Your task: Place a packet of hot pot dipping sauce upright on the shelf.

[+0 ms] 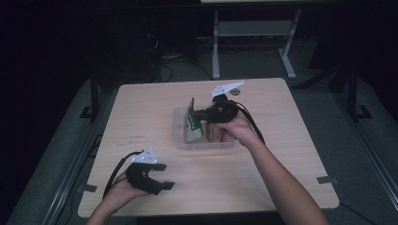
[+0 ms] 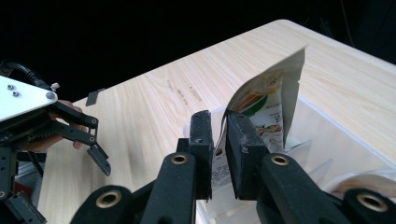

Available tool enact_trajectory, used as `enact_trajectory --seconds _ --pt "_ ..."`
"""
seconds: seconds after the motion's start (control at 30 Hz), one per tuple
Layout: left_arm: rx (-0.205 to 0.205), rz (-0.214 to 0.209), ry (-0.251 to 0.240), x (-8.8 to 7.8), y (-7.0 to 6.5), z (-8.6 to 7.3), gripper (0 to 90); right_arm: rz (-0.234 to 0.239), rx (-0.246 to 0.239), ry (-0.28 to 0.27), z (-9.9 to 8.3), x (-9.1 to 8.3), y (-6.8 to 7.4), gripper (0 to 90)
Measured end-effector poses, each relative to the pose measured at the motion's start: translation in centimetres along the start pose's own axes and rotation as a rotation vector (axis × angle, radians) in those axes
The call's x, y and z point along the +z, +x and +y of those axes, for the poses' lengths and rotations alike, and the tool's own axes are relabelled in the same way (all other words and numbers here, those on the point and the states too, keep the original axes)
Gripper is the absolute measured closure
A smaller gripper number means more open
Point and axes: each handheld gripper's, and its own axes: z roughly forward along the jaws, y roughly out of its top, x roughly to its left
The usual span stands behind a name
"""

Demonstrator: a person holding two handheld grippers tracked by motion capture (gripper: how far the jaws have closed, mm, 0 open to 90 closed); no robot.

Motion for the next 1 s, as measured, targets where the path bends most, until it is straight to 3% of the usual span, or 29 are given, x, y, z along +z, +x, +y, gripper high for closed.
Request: enact_trajectory --seconds 0.27,0.43,0.6,0.7,1.0 --pt "0.001 -0.002 -0.001 0.0 0.0 0.1 21.4 -0.002 -0.013 -0.010 0.3 -1.3 0.4 76.9" --pt "0.002 -0.002 0.004 -0.1 0.0 0.1 21.4 0.015 -0.020 0.014 0.2 -1.7 0.9 73.1" --pt "-0.016 -0.001 -0.006 -0.1 -0.1 0.1 21.4 0.005 -0.053 0.043 0.0 -2.1 1.7 66.6" --pt "-0.006 0.000 -0.003 -0.1 0.0 0.1 21.4 0.002 -0.062 0.053 -0.3 -2.4 2.2 59.8" --pt "-0.006 0.001 0.001 -0.1 0.0 0.1 21.5 -0.024 -0.087 0.080 -1.2 -3.2 3.0 52.4"
